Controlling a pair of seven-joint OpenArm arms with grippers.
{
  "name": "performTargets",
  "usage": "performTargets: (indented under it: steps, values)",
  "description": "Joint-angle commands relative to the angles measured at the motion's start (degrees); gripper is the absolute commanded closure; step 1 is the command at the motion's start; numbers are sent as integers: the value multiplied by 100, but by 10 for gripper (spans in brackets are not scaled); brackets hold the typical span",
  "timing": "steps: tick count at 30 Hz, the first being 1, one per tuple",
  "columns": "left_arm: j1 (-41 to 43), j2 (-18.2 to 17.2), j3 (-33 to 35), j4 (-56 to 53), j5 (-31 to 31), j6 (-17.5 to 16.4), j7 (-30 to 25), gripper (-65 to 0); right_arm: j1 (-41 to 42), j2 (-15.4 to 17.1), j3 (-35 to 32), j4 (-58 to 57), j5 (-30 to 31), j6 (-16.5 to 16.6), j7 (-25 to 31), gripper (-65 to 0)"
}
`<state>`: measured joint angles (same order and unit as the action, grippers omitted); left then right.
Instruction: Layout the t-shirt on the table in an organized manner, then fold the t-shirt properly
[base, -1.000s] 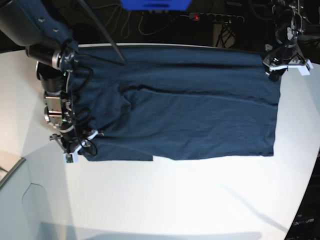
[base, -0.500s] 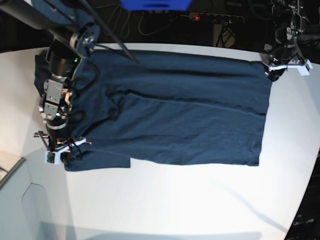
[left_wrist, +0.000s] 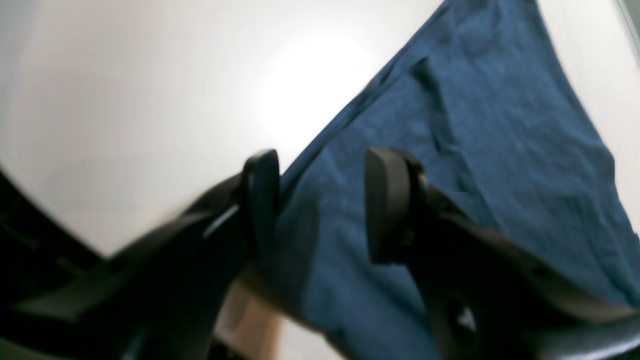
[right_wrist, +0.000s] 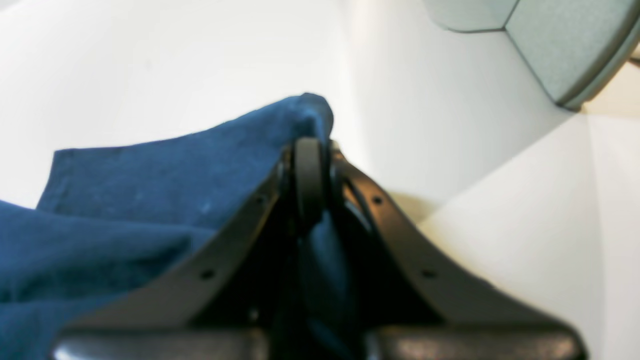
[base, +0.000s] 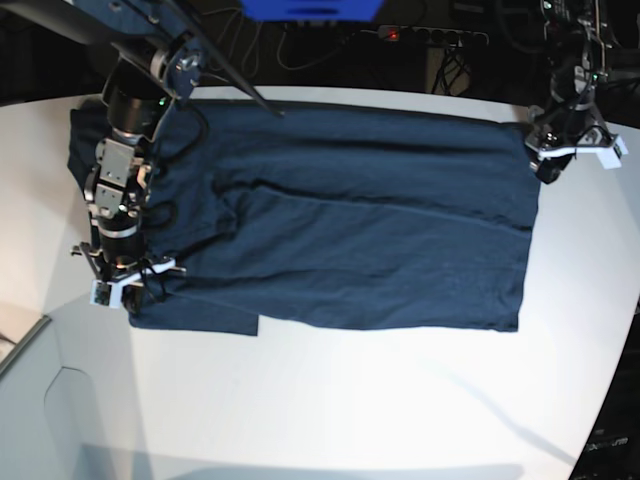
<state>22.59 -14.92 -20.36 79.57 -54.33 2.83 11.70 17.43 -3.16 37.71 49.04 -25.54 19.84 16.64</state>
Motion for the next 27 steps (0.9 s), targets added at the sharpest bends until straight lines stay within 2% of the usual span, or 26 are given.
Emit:
performTargets:
  steps: [1,14,17,19,21,23,27]
  values:
    - [-13,2,18,-14,-5,-24,-85,-275,143,30,-13,77,44,8,177,0]
    - [102,10,27,-550,4,-24,-76,-271,143,30,-22,77,35,8,177,0]
    - [102,-16,256,-621,4,-24,-76,-266,143,30,-22,77,35,8,177,0]
    - [93,-25,423,-735,4,-24,-76,-220,143,30,-22,77,35,8,177,0]
    - [58,-25,511,-876,4,-24,-76,-127,143,30,-22,77,35,8,177,0]
    - [49,-16,572,-1043,4,-24,-76,-1,160,30,-22,77,35,8,177,0]
    - [84,-25,660,-1060,-14,-32,-76,0,169,21,22,94,35,-19,177,0]
